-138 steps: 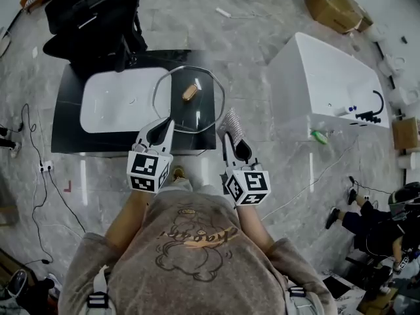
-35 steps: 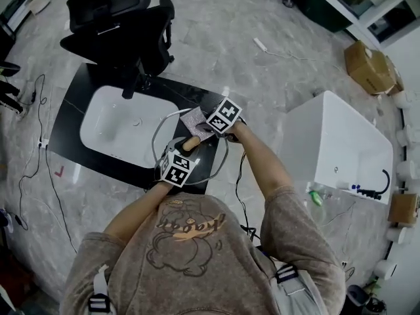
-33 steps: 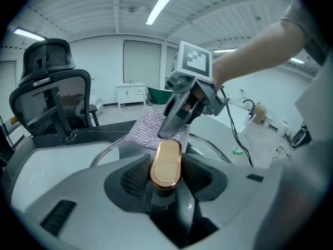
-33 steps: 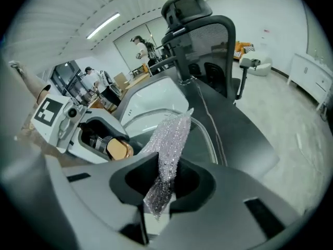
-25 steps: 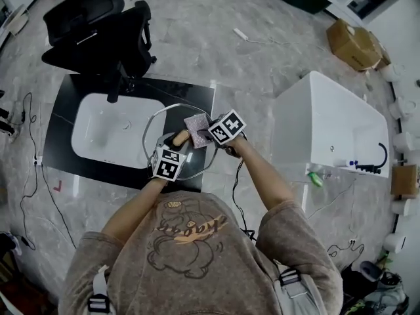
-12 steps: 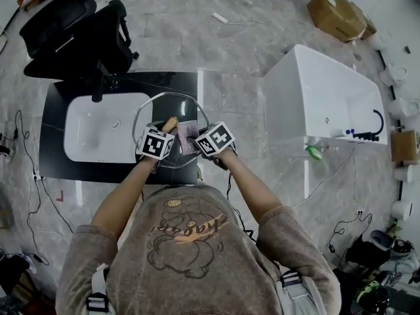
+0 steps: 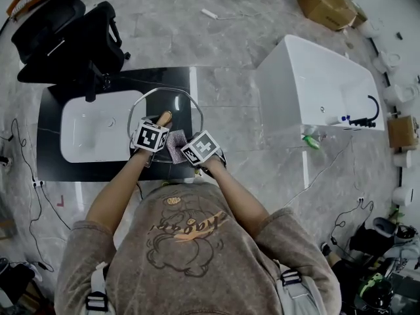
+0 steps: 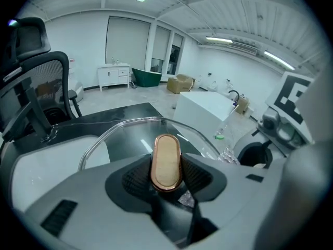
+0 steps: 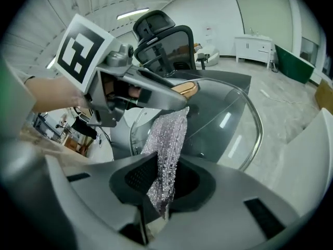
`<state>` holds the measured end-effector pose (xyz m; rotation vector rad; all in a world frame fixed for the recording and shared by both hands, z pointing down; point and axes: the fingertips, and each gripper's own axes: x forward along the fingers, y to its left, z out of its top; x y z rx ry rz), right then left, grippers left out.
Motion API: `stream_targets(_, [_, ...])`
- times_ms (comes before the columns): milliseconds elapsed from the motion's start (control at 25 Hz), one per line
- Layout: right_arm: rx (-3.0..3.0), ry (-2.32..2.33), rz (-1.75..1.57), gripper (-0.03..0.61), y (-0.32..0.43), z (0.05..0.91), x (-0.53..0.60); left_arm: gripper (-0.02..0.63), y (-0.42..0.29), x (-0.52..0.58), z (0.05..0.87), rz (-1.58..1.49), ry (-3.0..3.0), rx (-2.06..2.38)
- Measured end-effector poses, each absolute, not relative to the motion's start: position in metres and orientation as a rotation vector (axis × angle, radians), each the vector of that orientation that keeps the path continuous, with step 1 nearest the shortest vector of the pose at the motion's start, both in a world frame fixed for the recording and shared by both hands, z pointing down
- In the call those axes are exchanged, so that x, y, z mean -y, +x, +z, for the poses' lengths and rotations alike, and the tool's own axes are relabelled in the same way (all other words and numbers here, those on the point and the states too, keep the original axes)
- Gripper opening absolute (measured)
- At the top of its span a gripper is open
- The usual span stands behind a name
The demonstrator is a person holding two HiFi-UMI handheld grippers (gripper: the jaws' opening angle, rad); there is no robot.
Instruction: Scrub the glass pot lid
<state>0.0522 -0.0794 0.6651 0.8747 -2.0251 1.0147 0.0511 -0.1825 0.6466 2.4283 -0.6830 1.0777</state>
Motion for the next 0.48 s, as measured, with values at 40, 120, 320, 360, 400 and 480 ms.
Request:
stream_targets(40, [2.027,0.886,1.009,0.086,0.047,0.664,0.08,0.189,0.051,0.183,0.646,1.082,2.43,0.687])
stream_targets(120, [2.025,0.887,0.996,0.086,0.034,0.663,0.082,0.189,0.051,0.182,0.646,1.088,2.431,0.694])
stream_targets(320, [2.045,0.866,1.05,0.087,0.024,0.662,0.08,0.187,0.053,0.183,0.647,1.092,2.435,0.691])
stream_targets(360, [2.061,0.855,1.078,0.086,0.023,0.66,0.076,0.189,0.053,0.183,0.648,1.092,2.436,0.688])
stream_targets(400, [2.076,0.837,1.093,0.086,0.021,0.657,0.072,0.189,0.053,0.183,0.648,1.092,2.436,0.685])
stream_targets(480, [2.113,0.784,1.114,0.084,0.011,0.651,0.062,0.189,0.053,0.182,0.65,1.086,2.434,0.677])
